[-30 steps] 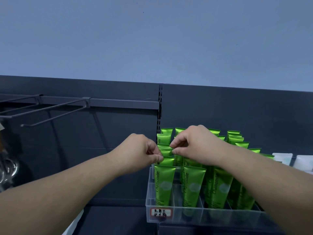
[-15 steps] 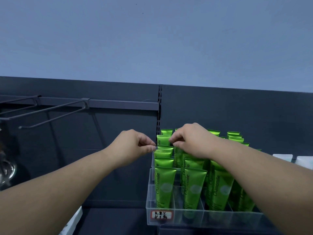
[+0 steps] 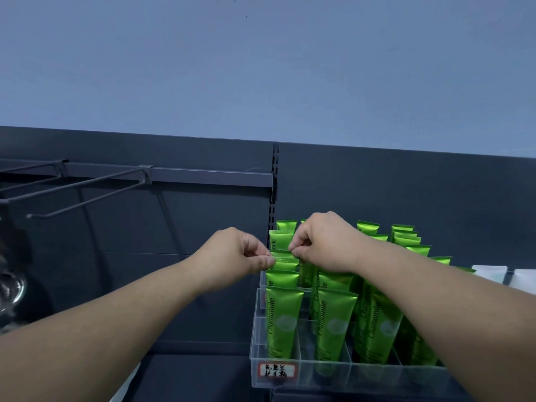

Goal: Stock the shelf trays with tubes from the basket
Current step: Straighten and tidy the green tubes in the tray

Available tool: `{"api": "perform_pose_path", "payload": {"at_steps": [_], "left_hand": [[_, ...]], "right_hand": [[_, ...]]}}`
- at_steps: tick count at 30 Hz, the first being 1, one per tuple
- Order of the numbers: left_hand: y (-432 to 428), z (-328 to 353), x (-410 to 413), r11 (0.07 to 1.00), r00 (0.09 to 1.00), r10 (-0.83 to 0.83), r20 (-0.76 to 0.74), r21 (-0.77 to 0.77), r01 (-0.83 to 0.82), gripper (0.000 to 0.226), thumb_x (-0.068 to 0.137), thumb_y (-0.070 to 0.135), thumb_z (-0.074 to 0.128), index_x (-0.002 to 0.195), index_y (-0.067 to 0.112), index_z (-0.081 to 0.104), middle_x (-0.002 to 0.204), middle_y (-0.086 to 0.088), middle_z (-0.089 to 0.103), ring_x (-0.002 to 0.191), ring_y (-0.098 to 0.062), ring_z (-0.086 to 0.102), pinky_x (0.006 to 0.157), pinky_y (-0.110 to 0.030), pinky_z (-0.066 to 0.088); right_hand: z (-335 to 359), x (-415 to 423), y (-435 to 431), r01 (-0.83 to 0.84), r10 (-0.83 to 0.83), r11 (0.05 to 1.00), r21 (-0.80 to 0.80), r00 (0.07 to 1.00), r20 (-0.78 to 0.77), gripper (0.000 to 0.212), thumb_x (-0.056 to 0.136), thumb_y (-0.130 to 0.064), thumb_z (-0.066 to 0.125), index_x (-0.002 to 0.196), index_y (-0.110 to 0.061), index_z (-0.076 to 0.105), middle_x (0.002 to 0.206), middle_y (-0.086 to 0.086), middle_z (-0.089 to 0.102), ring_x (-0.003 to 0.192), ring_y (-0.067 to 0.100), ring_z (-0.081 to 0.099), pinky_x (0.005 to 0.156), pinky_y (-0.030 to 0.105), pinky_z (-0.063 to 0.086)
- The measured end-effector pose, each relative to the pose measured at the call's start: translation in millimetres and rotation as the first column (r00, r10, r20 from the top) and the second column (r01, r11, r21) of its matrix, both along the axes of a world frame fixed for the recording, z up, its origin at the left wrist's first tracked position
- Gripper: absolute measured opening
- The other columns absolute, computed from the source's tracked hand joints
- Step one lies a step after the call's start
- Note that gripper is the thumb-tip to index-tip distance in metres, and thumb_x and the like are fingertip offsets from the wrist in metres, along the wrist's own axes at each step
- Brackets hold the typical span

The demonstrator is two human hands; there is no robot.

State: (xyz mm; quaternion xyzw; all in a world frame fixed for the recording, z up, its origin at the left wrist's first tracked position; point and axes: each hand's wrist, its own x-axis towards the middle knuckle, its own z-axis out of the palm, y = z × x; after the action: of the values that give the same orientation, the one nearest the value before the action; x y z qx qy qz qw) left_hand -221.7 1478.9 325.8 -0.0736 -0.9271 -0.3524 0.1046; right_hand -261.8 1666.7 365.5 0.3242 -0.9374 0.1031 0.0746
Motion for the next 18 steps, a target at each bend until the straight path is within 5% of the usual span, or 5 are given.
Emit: {"api": "perform_pose_path", "payload": {"at_steps": [7,12,15,18], "left_hand": [[-4,1,0,1.000,1.000,-0.013,0.005,-0.006,0.013,0.011,0.081,0.038,0.073,0.082,0.027,0.075,0.077,0.013,0.073,0.079,0.001,0.066,0.073,-0.014,0.050],[-7,6,-7,0.996,1.000,-0.007,0.016,0.086,0.006,0.027,0.079,0.051,0.068,0.075,0.025,0.075,0.076,0.006,0.073,0.082,-0.016,0.068,0.081,-0.033,0.054],[-11,12,-24,0.990,0.997,0.075,-0.029,0.120,-0.071,0.026,0.083,0.049,0.065,0.076,0.025,0.073,0.075,0.005,0.072,0.065,-0.012,0.062,0.064,-0.026,0.050],[-10,15,-48,0.993,0.992,0.106,-0.061,0.066,-0.102,0.014,0.084,0.041,0.068,0.093,0.030,0.071,0.089,0.013,0.071,0.080,0.000,0.062,0.068,-0.016,0.046]], "right_hand": [[1,-2,-1,0.012,-0.012,1.000,0.002,1.000,0.005,0.014,0.090,-0.021,0.064,0.095,-0.022,0.077,0.098,-0.013,0.072,0.069,-0.008,0.050,0.083,0.012,0.038],[10,-8,4,0.058,-0.058,0.997,-0.050,0.998,-0.015,0.015,0.091,-0.029,0.062,0.091,-0.025,0.077,0.089,-0.018,0.071,0.079,0.002,0.063,0.082,0.012,0.041],[22,-18,15,0.132,-0.141,0.985,-0.110,0.987,-0.078,0.021,0.093,-0.022,0.056,0.093,-0.013,0.075,0.087,-0.018,0.070,0.087,0.015,0.068,0.066,0.007,0.041],[30,-28,24,0.186,-0.196,0.972,-0.142,0.978,-0.067,0.022,0.095,-0.021,0.055,0.098,-0.016,0.075,0.110,-0.016,0.069,0.094,0.012,0.066,0.077,0.015,0.044]]}}
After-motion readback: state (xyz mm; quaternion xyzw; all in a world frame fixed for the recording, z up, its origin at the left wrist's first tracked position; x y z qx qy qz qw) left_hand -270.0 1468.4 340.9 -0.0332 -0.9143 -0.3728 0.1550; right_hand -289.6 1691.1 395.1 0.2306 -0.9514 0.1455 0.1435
